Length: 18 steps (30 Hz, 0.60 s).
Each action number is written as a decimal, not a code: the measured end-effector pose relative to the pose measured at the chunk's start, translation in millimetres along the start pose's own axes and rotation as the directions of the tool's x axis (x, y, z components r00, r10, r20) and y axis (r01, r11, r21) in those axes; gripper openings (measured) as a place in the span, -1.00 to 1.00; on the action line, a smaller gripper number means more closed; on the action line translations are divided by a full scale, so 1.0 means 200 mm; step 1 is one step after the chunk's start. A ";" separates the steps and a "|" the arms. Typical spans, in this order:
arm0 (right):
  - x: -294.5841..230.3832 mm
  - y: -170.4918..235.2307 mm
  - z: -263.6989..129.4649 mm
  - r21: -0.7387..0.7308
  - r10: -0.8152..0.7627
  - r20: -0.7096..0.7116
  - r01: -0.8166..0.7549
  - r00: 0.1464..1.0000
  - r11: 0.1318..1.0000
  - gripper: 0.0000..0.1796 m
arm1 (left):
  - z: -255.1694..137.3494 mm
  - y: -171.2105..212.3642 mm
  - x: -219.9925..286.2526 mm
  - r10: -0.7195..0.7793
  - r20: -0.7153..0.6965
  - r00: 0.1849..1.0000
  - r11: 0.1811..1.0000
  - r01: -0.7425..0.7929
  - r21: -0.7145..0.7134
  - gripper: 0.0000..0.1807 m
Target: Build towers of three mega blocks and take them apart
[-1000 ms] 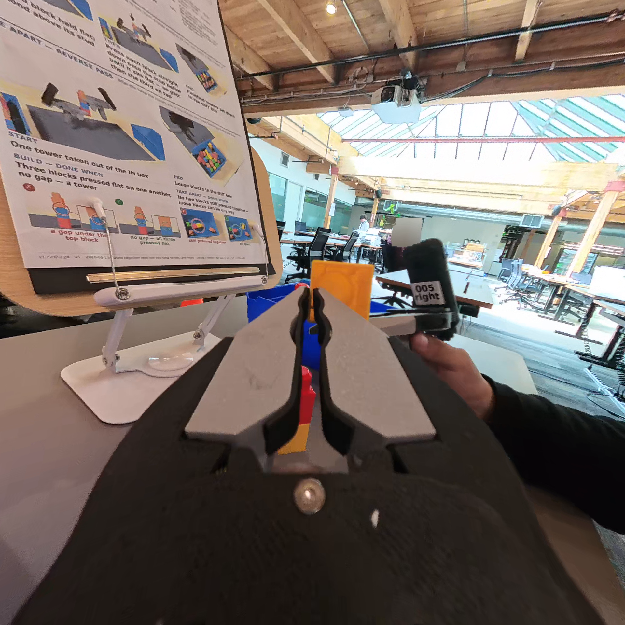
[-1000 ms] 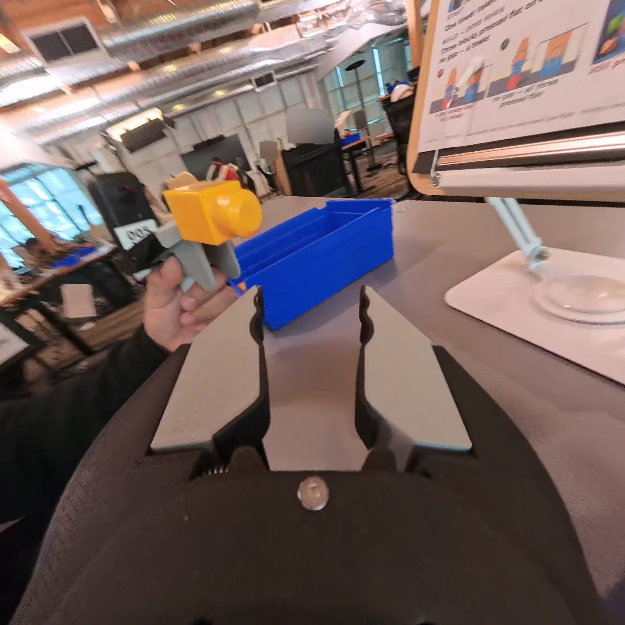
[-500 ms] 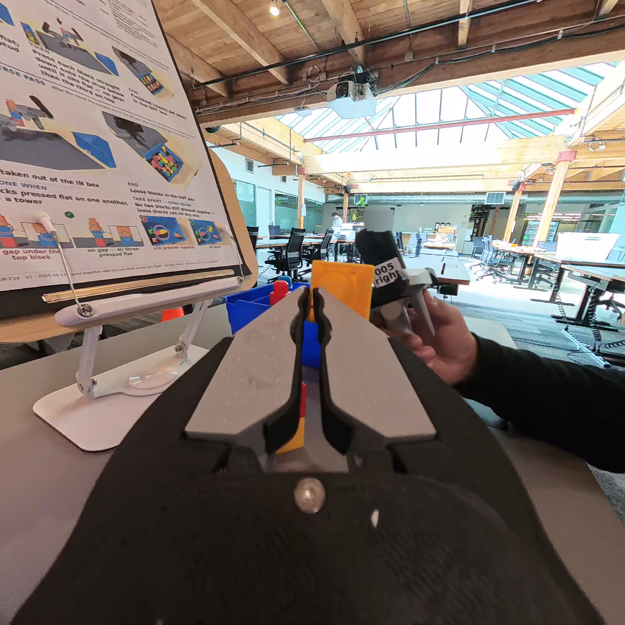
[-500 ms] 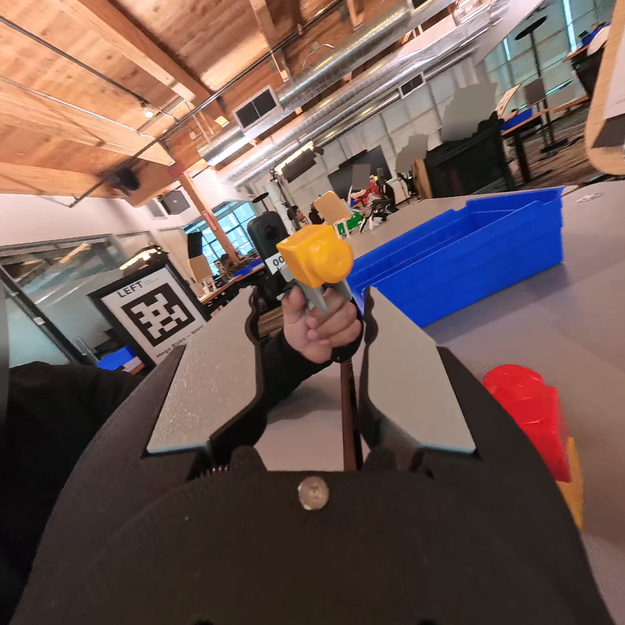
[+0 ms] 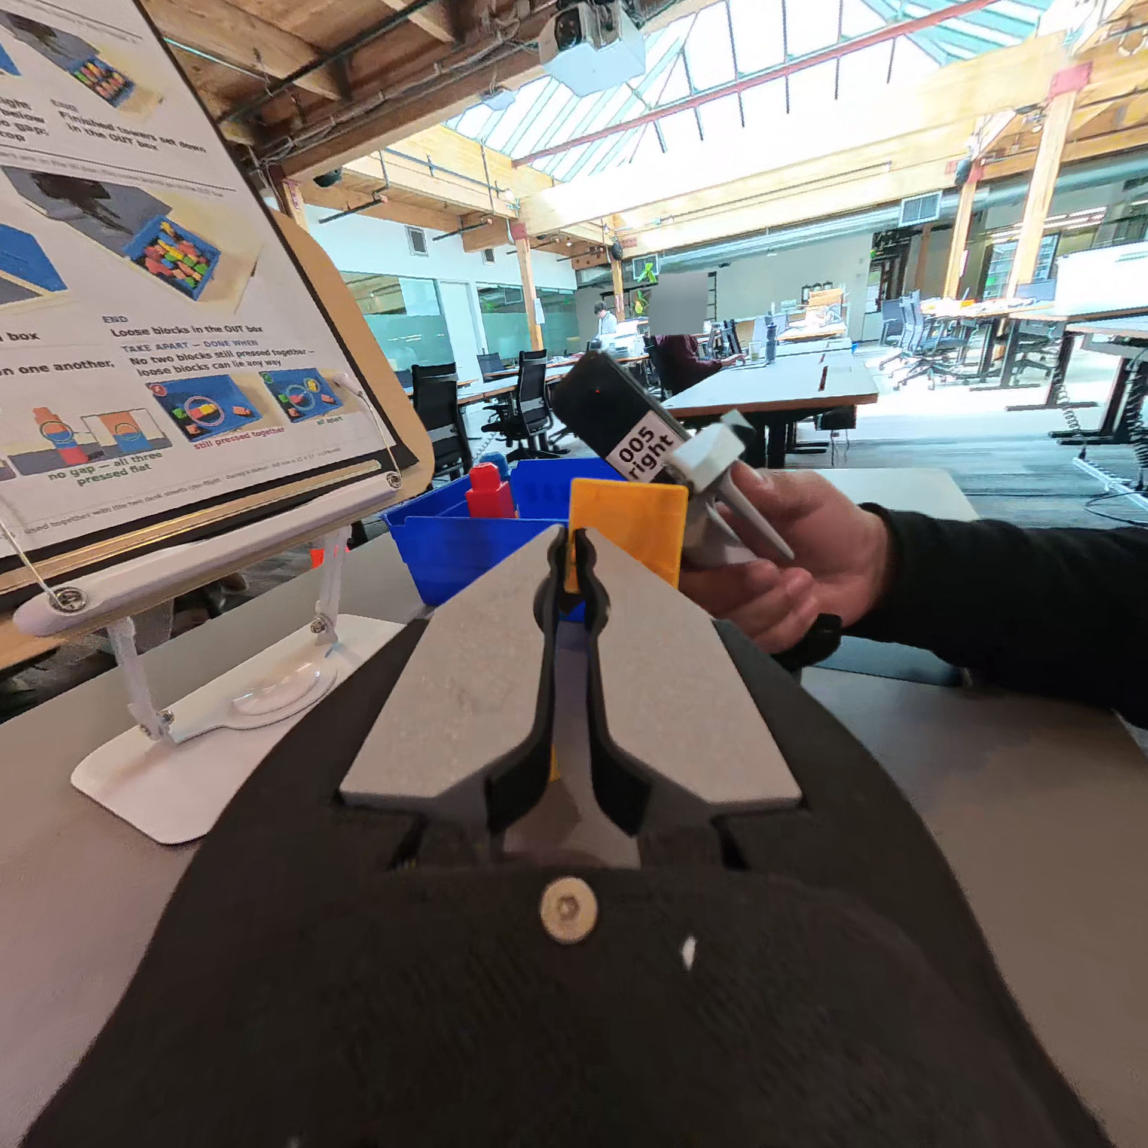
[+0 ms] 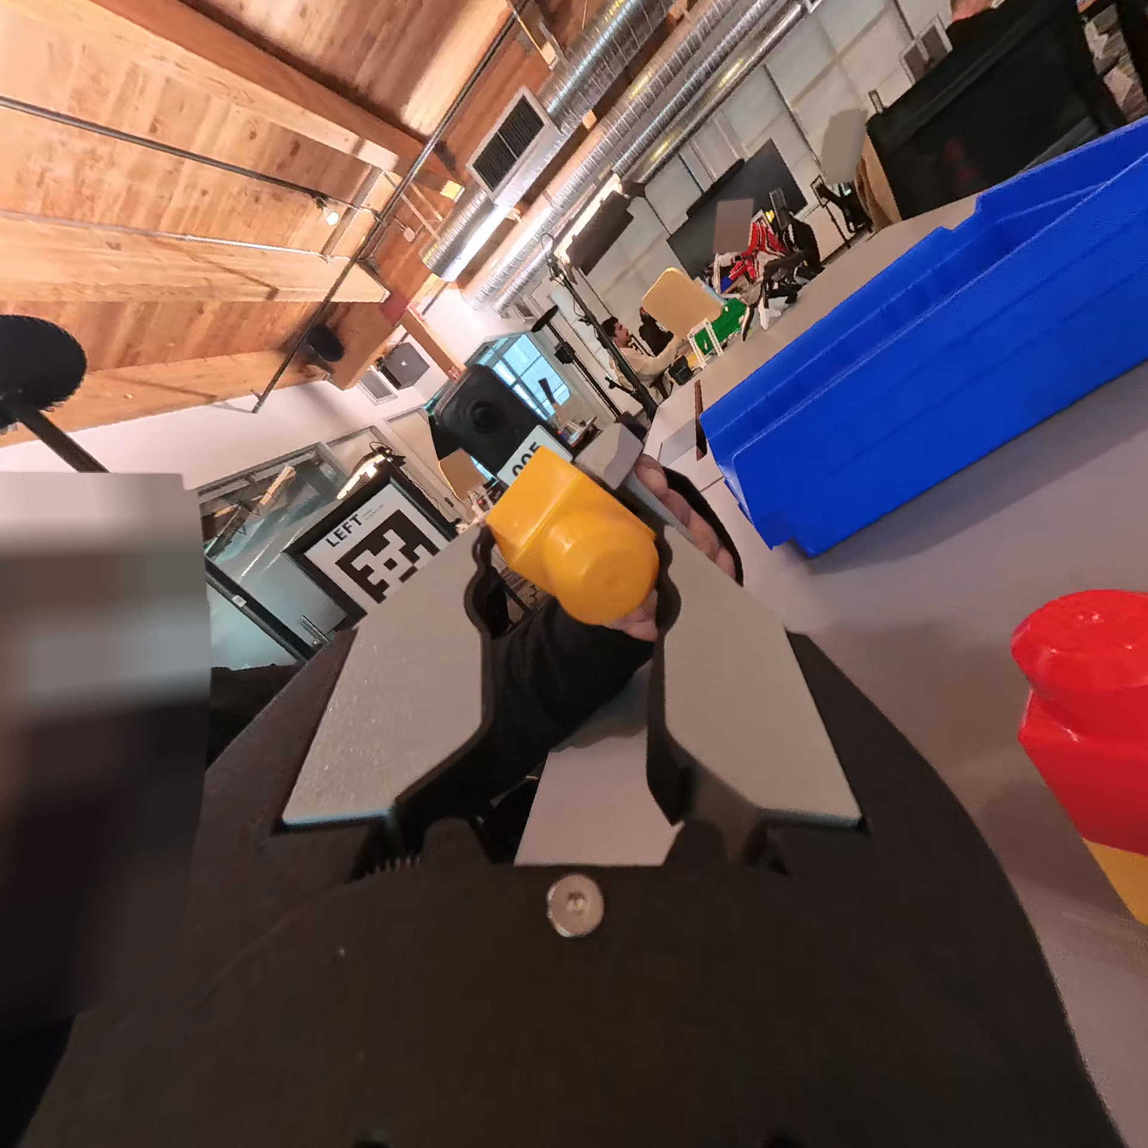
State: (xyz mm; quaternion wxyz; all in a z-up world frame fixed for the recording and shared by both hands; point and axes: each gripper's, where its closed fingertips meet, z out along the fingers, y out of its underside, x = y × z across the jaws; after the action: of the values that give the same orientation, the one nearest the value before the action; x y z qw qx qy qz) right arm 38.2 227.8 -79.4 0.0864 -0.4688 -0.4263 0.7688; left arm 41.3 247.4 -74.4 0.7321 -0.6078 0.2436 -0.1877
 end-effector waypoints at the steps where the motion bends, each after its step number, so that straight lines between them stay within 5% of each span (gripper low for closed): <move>1: 0.00 0.00 0.00 -0.006 -0.001 -0.002 0.001 1.000 1.000 -0.44 | 0.00 0.01 0.00 -0.003 -0.002 1.000 1.000 0.003 -0.003 -1.00; 18: 0.07 -0.02 -0.10 0.003 0.033 -0.041 -0.033 0.999 0.999 -0.47 | -0.03 0.10 -0.06 -0.028 0.061 0.998 0.998 0.031 -0.051 -0.86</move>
State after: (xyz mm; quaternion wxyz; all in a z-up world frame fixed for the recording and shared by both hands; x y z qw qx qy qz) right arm 44.5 248.8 -90.4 0.0829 -0.4914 -0.4159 0.7607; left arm 28.6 253.5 -93.3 0.7202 -0.6356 0.2171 -0.1736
